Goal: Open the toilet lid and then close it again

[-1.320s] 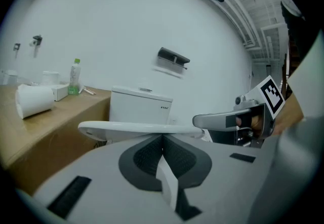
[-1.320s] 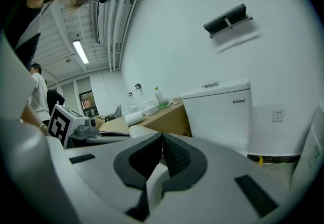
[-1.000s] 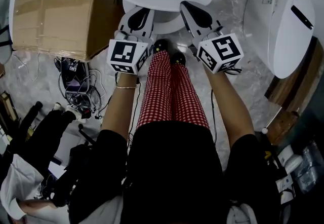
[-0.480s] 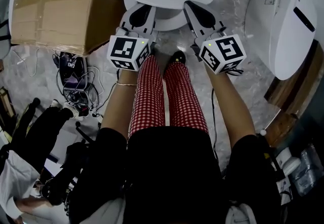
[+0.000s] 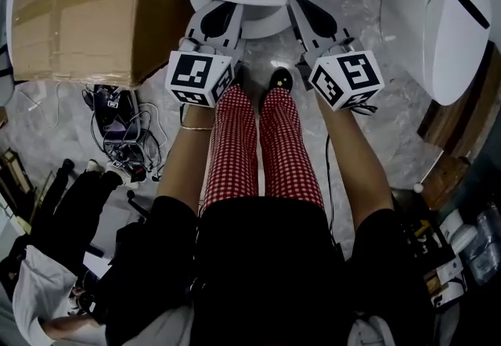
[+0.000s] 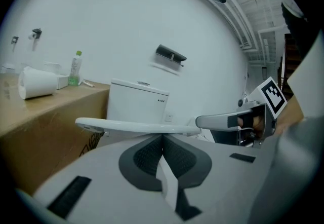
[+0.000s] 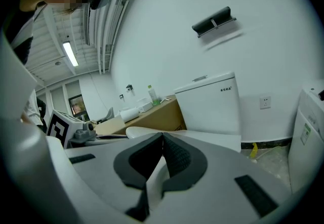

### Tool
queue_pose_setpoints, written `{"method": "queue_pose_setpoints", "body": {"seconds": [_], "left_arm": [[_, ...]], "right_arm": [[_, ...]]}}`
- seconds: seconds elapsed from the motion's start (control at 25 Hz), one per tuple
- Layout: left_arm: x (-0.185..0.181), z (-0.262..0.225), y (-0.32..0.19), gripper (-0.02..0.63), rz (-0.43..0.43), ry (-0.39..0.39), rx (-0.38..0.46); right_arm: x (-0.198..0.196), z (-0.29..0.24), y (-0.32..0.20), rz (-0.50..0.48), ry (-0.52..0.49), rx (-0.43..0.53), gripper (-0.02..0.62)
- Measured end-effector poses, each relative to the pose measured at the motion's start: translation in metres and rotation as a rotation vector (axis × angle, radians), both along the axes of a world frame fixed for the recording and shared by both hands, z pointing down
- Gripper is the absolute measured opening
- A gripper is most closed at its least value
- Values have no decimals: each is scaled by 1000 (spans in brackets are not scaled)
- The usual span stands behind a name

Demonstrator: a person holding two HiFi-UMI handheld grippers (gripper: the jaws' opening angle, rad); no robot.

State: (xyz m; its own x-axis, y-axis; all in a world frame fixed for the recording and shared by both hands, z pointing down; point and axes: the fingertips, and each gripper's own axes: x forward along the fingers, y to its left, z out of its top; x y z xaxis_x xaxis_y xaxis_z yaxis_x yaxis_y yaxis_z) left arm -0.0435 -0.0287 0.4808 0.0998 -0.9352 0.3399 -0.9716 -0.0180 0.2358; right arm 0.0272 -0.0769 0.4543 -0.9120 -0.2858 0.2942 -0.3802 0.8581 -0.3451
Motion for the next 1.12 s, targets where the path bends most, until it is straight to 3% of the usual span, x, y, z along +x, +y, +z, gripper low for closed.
{"method": "queue_pose_setpoints", "body": {"seconds": [1.12], "left_arm": [[9, 37, 26, 3, 67, -36, -53]], "right_arm": [[9, 35, 26, 24, 39, -27, 20]]}}
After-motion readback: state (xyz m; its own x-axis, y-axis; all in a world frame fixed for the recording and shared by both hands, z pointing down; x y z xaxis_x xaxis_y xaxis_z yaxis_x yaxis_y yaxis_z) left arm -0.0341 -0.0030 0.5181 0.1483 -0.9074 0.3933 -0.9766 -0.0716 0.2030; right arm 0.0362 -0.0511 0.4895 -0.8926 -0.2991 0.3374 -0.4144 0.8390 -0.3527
